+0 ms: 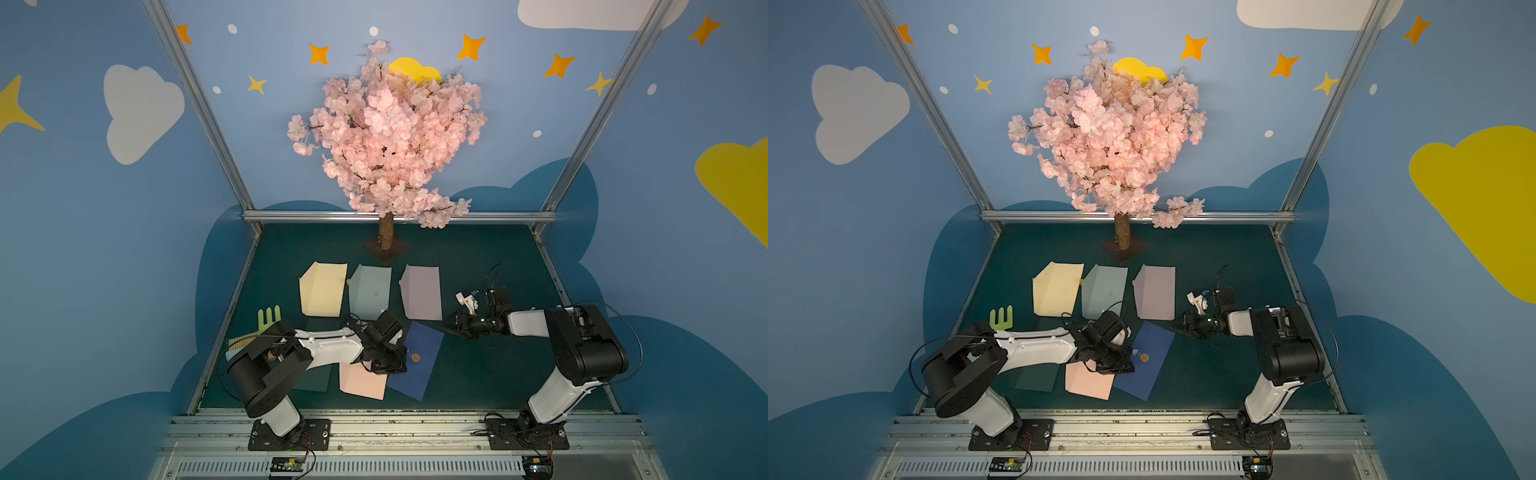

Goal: Open the envelope
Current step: Pick up the envelope from the center of the board.

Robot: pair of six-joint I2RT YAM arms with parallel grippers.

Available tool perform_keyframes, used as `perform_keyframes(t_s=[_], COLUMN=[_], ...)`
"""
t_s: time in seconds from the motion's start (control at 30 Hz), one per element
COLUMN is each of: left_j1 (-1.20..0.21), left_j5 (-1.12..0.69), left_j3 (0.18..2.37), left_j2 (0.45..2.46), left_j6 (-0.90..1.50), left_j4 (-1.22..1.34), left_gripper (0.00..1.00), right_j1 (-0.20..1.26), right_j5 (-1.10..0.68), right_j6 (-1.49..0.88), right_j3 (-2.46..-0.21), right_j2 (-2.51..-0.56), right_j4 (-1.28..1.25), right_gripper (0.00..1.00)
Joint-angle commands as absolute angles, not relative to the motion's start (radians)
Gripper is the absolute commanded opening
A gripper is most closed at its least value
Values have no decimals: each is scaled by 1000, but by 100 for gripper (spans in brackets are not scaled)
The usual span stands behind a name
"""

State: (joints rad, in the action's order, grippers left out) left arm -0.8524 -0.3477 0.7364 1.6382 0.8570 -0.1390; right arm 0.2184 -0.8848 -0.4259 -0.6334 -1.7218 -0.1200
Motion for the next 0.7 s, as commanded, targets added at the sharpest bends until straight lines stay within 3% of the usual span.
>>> perform_keyframes(t_s=[0.0,0.67], left_j1=[-849,-842], left_j5=[-319,-350], left_j3=[696,690], left_j2=[1691,1741], left_j6=[855,862], left_j4=[-192,-149], left_gripper=[3,3], right_j1=[239,299], right_j5=[-857,-965], right_j6=[-423,-635], right_j3=[-595,-517], right_j2=[-1725,-1686], right_j4=[-98,-336], right_gripper=[47,48])
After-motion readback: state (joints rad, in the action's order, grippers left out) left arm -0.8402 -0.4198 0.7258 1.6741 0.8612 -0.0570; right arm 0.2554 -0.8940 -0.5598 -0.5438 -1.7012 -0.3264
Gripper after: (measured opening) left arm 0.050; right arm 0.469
